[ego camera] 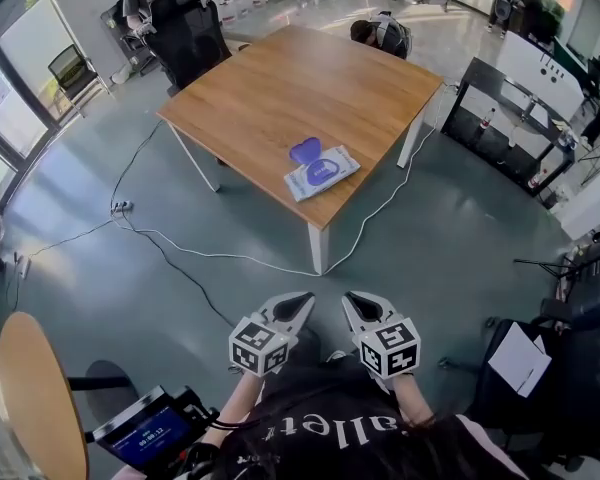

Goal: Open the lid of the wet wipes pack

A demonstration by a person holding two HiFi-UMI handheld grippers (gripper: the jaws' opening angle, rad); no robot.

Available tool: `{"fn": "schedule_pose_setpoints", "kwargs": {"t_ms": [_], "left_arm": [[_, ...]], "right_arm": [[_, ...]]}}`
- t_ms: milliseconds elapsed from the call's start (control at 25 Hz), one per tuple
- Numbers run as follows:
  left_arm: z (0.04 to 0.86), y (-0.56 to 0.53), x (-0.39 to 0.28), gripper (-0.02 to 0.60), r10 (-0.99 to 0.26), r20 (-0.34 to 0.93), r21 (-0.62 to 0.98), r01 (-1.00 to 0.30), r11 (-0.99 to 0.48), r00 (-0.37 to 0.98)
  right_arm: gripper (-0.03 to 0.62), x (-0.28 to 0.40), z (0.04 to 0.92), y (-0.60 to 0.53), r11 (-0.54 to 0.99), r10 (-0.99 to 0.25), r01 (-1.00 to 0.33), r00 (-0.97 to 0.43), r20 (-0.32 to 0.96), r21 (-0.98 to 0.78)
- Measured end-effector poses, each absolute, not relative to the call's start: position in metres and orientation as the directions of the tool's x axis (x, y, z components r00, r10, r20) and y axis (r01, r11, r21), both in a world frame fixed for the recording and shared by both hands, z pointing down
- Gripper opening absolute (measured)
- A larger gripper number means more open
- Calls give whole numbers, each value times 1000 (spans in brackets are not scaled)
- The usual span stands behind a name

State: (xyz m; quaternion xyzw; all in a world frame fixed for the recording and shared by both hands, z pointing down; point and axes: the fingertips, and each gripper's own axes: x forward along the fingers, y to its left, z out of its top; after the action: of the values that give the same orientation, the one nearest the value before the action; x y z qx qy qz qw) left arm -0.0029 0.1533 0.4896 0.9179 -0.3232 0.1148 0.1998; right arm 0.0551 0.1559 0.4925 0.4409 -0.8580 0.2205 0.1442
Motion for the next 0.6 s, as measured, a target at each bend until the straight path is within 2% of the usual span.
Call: {"fn": "schedule_pose_setpoints", "kwargs": {"t_ms": [600], "left_arm": [[494, 153, -9, 2, -553, 340, 292, -644, -708, 761]], "right_arm": [[21, 50, 499, 156, 518, -685, -818, -572, 452, -250]]}}
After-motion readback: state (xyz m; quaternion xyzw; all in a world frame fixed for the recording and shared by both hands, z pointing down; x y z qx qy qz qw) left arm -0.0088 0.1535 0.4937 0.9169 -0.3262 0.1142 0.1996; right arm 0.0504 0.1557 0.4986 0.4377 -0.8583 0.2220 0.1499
